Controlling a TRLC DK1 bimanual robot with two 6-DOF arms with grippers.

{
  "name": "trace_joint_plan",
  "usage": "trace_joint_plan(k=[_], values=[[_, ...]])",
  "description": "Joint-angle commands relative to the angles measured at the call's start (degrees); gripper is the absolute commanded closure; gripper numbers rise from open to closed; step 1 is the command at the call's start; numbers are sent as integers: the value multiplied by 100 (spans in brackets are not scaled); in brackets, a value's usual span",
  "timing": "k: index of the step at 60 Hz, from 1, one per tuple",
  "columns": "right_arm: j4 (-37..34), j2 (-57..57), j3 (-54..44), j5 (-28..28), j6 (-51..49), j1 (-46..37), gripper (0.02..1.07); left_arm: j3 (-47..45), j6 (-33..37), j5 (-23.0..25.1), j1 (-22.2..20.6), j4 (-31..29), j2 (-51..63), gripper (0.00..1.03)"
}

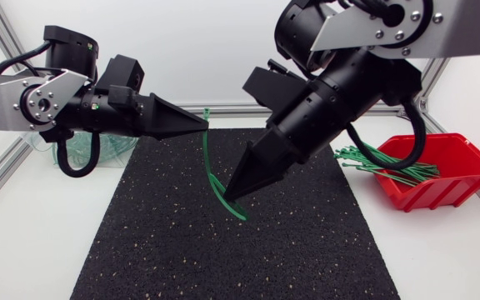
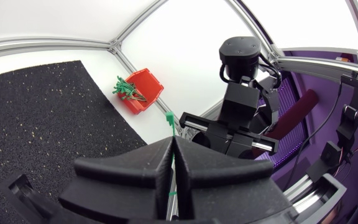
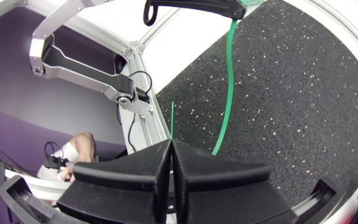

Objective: Take a green cable tie from the red box, thread the tail through the head to close it, then place it in the transparent bin on the left.

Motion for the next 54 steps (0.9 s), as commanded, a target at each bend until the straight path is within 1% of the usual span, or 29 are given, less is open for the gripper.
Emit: trace_joint_plan(k=[1,11,17,21,25,30,38,45,52,53,54], values=[[-9,237,241,-199,645,-80,102,-146,-89,99,108,114,-115,100],[-88,500,627,-762,1260,-151,102,-295,-98,152,144,237,-220,100],[-158,579,785,-981,1682,-186,102,-392,-106,152,108,342,-343,100],[-114,606,821,-1210,2192,-256,102,-418,-115,152,91,404,-396,100],[-105,650,873,-1632,2579,-379,102,-418,-115,152,82,448,-396,100],[-105,685,926,-1895,3159,-520,102,-453,-115,152,91,597,-378,100],[-96,711,944,-2097,4064,-669,102,-489,-142,152,73,834,-317,100],[132,702,952,-2133,4495,-652,102,-541,-159,134,12,1010,-326,100],[194,790,1111,-2168,4627,-555,102,-664,-467,126,-41,1564,-334,100],[194,808,1128,-2177,4627,-546,102,-700,-642,117,-41,1784,-326,100],[194,817,1137,-2185,4627,-546,102,-708,-669,117,-41,1828,-317,100]])
